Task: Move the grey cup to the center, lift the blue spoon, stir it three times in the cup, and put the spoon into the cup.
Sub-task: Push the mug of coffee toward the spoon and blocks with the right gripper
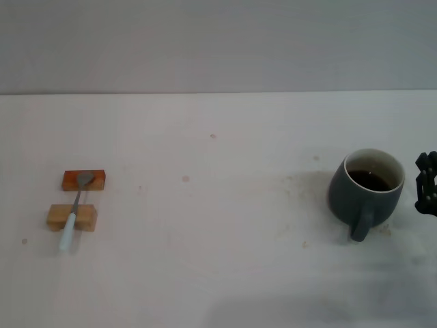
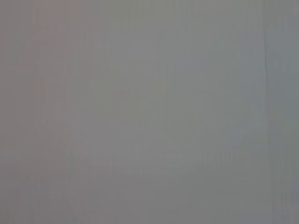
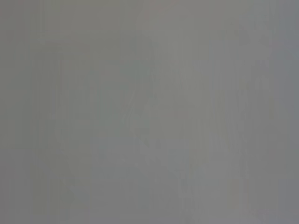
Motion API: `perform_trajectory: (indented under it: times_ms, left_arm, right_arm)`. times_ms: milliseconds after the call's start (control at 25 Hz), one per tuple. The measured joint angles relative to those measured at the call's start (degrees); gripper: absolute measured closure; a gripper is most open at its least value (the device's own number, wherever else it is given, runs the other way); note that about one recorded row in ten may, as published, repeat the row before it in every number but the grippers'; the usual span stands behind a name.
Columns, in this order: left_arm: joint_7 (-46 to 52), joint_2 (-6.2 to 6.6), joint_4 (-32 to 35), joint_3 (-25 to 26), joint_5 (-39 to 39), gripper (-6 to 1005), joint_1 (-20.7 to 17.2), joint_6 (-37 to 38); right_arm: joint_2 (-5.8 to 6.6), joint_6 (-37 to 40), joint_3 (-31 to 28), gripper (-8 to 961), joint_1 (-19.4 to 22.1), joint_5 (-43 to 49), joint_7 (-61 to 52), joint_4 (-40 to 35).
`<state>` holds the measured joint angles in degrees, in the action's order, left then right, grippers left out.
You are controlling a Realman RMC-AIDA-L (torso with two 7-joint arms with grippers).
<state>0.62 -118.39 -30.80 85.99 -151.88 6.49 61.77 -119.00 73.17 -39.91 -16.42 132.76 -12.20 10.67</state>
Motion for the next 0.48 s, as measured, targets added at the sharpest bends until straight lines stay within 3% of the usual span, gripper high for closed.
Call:
perform_trajectory:
  times_ms: [480]
  left_arm:
    - [0.08,-0.05,-0.75,-0.05,0.01,293,-0.51,0.11]
  right_arm:
    - [0.11,-9.41,-3.02,838,-1.5,-2.25,0.04,-0.82]
